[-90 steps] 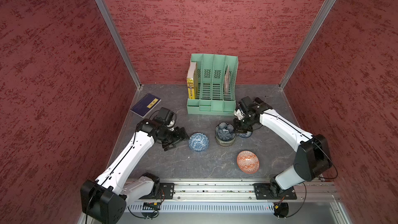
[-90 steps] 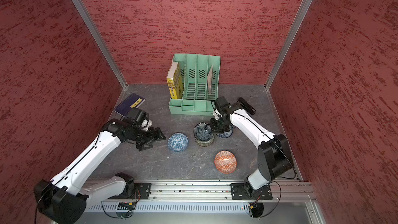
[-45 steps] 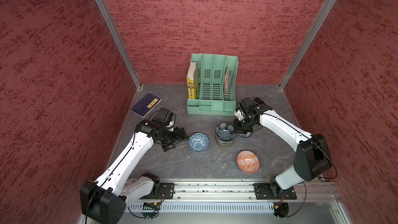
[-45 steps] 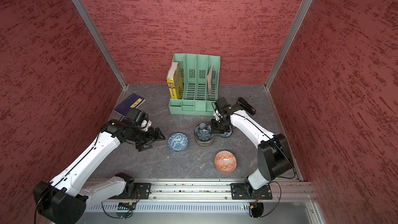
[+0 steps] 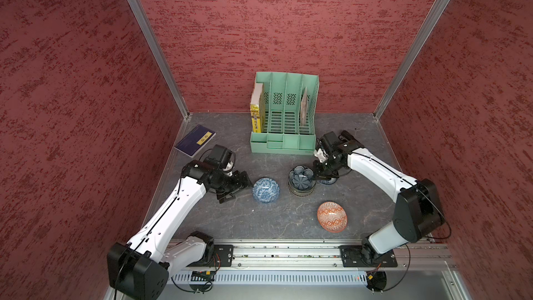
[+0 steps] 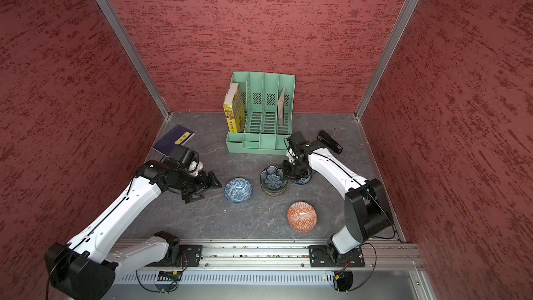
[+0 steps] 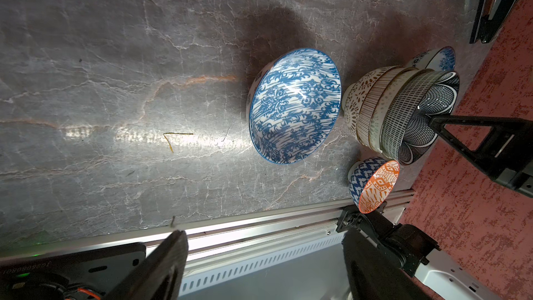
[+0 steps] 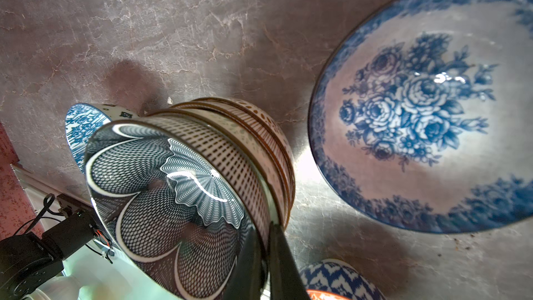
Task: Stack the bowls
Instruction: Place the bowl on the bowl.
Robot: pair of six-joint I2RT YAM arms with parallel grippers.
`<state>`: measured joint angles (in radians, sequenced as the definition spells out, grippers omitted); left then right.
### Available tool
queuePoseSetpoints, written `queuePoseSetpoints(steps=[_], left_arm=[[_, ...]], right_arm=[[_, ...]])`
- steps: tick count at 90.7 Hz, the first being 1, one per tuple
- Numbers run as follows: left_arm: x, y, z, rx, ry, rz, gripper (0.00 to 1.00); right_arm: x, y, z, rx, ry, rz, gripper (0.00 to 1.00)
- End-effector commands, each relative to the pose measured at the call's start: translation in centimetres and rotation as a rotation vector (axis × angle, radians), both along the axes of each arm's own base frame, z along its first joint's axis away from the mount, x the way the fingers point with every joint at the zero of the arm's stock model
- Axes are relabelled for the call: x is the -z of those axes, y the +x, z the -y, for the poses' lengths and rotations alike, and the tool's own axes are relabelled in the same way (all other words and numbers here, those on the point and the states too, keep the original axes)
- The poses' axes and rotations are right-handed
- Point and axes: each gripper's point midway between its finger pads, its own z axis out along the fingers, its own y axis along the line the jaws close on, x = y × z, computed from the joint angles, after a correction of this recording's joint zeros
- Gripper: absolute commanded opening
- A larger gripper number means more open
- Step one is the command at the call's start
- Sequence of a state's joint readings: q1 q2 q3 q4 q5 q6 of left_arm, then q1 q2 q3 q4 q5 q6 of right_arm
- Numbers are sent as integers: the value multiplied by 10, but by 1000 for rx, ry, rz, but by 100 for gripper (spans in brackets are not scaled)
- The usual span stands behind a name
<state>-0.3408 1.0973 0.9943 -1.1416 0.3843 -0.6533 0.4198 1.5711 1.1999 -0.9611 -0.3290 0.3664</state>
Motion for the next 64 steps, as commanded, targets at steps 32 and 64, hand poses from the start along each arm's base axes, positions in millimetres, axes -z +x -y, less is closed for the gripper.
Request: queuePoseSetpoints(steps=[32, 64], left_arm=[[1, 1, -1, 13, -4, 19, 88], [2, 2, 0, 12, -7, 14, 88]], right_arm=[[-2, 3, -2, -1, 27, 15, 0], [-1, 3, -3, -5, 30, 6, 7]])
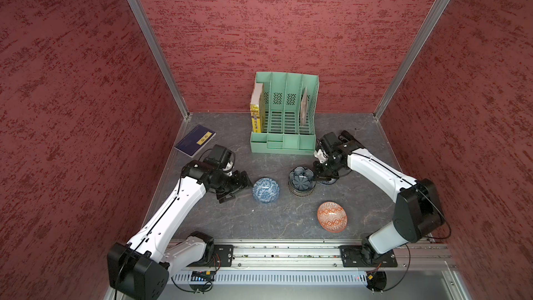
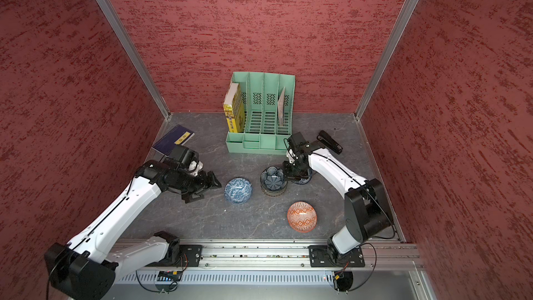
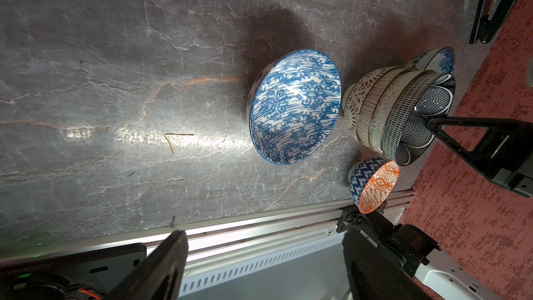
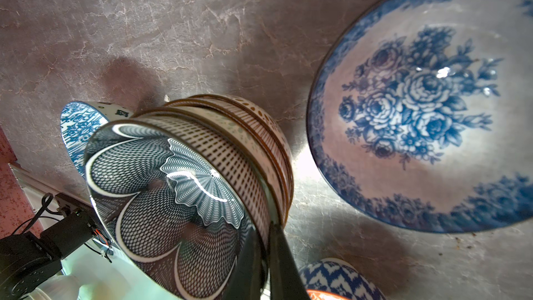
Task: Stack the bowls
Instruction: Place the bowl on the bowl.
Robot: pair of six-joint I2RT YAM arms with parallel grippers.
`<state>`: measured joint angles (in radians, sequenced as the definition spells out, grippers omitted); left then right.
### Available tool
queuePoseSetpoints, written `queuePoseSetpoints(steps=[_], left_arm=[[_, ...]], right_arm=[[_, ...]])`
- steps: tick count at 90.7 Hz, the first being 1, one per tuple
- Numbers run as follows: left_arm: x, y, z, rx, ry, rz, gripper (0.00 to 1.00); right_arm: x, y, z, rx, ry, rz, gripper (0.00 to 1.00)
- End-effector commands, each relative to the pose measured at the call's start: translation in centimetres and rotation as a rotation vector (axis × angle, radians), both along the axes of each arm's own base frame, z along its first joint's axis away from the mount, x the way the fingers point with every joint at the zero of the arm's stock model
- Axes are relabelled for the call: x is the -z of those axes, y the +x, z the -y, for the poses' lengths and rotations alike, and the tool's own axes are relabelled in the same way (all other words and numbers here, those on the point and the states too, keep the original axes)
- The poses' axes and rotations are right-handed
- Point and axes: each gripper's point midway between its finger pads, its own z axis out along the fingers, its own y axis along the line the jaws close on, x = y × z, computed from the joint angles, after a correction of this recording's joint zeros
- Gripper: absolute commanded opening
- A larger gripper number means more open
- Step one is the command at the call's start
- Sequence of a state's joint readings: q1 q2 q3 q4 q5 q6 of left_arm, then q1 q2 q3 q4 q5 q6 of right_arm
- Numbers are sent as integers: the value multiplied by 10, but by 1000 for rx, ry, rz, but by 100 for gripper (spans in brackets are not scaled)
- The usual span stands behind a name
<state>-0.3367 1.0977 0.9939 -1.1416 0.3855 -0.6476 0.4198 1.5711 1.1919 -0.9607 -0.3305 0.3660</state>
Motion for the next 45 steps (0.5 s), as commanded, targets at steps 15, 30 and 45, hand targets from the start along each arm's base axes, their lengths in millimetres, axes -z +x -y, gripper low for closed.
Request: queuePoseSetpoints(steps=[15, 30, 45], left_arm=[[1, 2, 1, 14, -8, 13, 88], [1, 2, 1, 12, -9, 16, 88], [1, 1, 0, 12, -9, 16, 88]], right_arm=[[-3, 4, -5, -6, 35, 9, 17], [-4, 5, -3, -5, 31, 14, 19], [-7, 4, -3, -3, 31, 20, 20]])
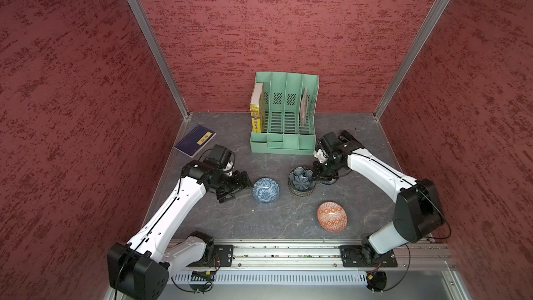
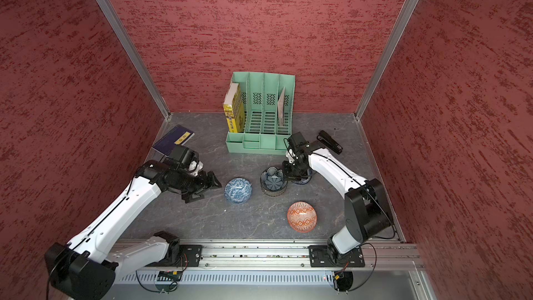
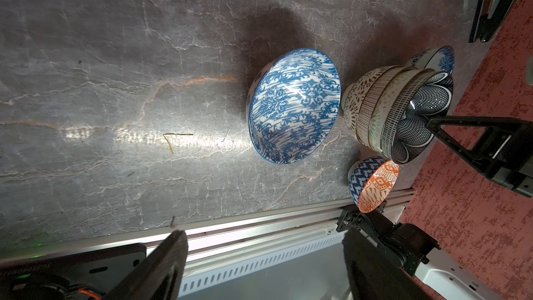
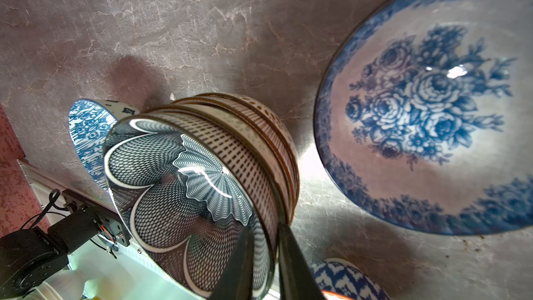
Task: Stack the bowls
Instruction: Place the bowl on the bowl.
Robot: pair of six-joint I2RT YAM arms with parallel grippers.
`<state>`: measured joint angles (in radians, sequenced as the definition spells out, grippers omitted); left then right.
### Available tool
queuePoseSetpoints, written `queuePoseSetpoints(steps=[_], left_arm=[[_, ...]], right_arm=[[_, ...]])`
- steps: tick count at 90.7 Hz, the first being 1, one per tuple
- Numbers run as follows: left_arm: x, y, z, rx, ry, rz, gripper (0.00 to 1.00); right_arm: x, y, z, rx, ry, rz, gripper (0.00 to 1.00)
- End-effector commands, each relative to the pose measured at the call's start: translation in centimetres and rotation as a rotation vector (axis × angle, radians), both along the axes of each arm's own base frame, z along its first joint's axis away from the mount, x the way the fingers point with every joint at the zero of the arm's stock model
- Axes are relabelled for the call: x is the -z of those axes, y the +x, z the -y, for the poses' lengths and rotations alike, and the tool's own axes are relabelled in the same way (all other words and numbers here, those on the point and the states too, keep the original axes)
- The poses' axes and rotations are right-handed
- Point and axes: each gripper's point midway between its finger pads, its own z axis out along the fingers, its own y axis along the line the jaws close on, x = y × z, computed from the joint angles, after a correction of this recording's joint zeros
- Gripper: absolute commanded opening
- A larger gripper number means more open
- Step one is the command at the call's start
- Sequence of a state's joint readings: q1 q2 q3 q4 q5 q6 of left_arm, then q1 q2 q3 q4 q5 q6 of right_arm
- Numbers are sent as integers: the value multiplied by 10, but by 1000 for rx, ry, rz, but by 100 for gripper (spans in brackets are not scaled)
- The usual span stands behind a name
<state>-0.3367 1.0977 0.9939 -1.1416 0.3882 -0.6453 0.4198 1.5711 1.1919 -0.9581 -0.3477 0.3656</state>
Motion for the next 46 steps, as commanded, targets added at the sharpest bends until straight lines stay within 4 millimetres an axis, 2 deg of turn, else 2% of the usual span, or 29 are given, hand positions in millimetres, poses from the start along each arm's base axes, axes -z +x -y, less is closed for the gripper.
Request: queuePoseSetpoints(steps=[1, 28, 46], left_arm=[[1, 1, 0, 9, -6, 15, 88], [2, -1, -1, 9, -6, 13, 88], [1, -2, -2, 7, -5, 19, 88]], right_arm=[[-6, 5, 0, 3, 15, 25, 20], [-12, 6, 6, 13, -8, 52, 30], [-31, 19, 19, 58, -42, 125, 38]])
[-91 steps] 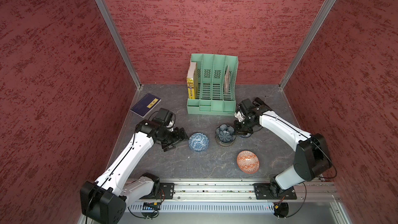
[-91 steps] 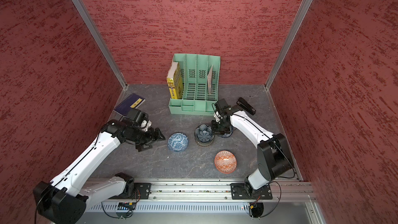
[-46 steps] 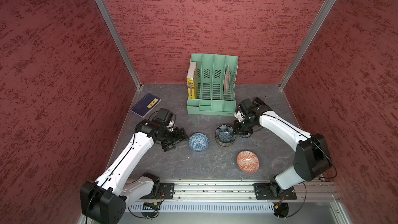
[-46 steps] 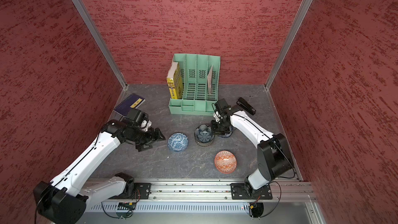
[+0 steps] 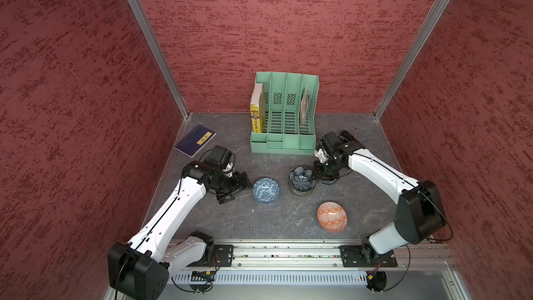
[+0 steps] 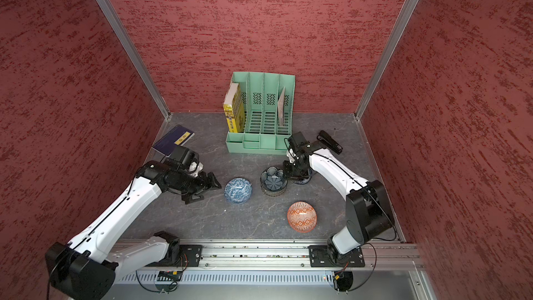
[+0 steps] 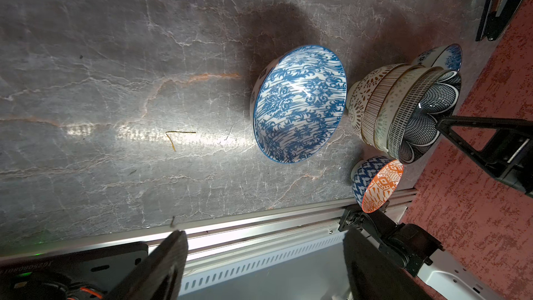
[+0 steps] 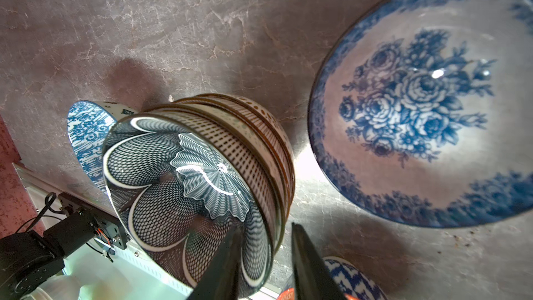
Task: Stack the bowls
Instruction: Place the bowl on the bowl.
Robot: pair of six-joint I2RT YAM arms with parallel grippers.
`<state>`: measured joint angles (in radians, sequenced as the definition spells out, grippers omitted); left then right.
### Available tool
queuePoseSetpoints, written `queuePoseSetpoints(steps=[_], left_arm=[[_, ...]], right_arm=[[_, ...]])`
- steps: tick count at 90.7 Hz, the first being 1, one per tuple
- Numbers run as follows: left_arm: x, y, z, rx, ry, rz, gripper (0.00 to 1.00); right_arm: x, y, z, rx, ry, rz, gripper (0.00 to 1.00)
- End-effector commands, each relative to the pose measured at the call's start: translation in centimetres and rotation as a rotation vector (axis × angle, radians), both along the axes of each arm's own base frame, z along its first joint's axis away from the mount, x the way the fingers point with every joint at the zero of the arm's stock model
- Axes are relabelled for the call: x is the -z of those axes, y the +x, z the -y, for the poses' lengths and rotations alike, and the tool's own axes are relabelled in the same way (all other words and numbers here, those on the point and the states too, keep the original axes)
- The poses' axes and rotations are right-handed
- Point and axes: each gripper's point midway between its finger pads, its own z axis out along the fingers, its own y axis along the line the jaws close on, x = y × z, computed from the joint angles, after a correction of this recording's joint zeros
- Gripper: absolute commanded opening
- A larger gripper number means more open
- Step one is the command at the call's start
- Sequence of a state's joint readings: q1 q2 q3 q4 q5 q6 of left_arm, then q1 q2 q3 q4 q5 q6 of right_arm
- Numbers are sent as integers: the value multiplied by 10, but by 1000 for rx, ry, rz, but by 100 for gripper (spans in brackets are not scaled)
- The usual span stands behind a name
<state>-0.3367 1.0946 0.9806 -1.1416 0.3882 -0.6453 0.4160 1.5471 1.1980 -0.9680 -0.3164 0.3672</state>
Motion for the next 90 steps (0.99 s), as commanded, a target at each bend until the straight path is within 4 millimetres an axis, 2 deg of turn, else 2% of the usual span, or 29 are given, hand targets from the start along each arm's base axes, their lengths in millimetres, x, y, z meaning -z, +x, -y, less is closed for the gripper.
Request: queuePoseSetpoints(steps=[1, 12, 23, 39, 49, 65, 90], left_arm=[[-3, 1, -1, 7, -9, 31, 88], [-3, 1, -1, 8, -8, 35, 88], [-3, 0, -2, 9, -6, 36, 88], [-1, 0, -3, 15, -1, 37, 87], [0, 0, -4, 21, -2, 40, 87], [3, 0, -5, 24, -3, 36, 87], [6, 0, -6, 25, -11, 33, 86]], right_arm=[[-24, 18, 15, 50, -26, 97, 38], [-34, 31, 38, 137, -53, 124, 39], [-35, 44, 72, 243, -126, 146, 40], [-17, 51, 110, 327, -248, 117, 41], [-2, 54, 117, 350, -248, 82, 39], [19, 57, 116, 350, -237, 25, 35], [45, 52, 120, 354, -269, -35, 31]])
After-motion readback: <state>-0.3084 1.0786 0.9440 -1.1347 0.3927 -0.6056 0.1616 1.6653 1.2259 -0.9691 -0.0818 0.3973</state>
